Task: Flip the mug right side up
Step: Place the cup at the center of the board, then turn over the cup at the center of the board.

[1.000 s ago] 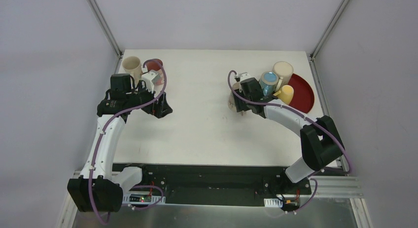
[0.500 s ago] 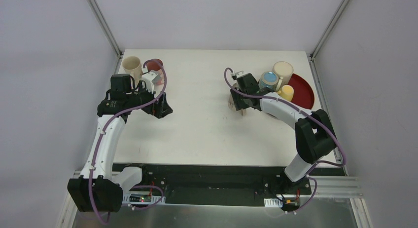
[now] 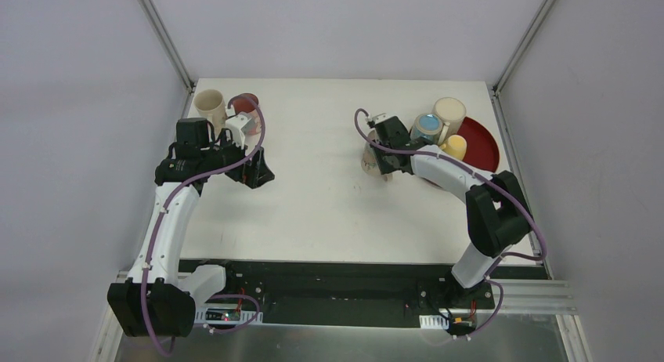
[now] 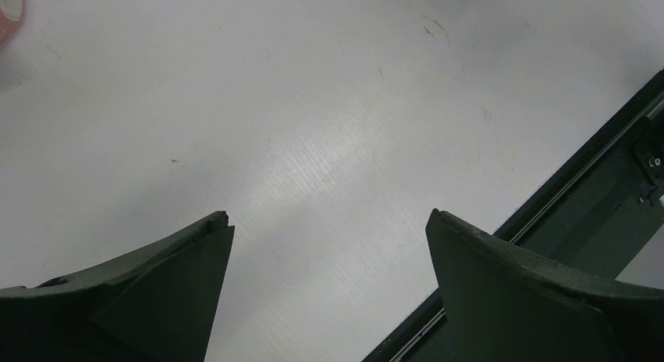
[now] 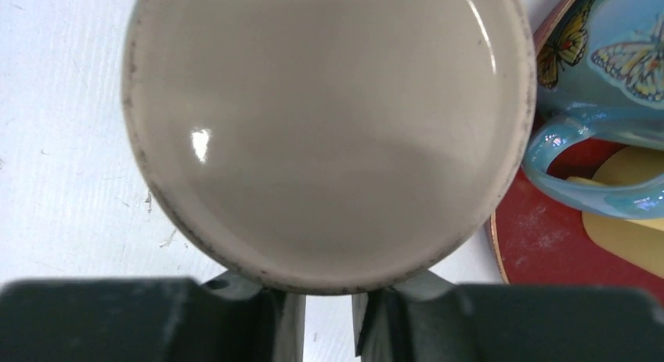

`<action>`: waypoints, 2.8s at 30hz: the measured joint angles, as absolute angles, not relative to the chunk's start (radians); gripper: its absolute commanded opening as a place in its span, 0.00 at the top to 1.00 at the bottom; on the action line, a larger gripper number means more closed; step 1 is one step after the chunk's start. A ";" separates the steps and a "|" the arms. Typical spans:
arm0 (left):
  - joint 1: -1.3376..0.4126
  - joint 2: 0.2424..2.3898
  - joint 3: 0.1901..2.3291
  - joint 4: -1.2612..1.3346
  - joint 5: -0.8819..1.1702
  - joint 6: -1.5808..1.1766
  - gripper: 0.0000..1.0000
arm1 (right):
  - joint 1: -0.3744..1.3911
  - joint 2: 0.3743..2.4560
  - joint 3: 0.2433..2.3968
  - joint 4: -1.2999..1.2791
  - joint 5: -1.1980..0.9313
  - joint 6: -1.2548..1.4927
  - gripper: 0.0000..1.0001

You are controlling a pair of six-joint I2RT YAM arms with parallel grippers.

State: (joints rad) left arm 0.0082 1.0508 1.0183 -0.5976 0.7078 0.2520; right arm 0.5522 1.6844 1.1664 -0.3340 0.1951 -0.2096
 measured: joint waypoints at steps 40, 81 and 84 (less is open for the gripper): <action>-0.165 1.297 1.268 -0.582 0.862 0.212 0.00 | 0.544 1.415 1.189 -0.247 0.086 -0.445 1.00; -0.443 1.561 1.022 1.052 0.933 -1.232 0.00 | 0.164 1.332 1.086 0.409 -0.638 0.879 1.00; -0.460 1.592 1.022 1.089 0.931 -1.260 0.00 | 0.184 1.355 1.077 0.467 -0.641 0.909 1.00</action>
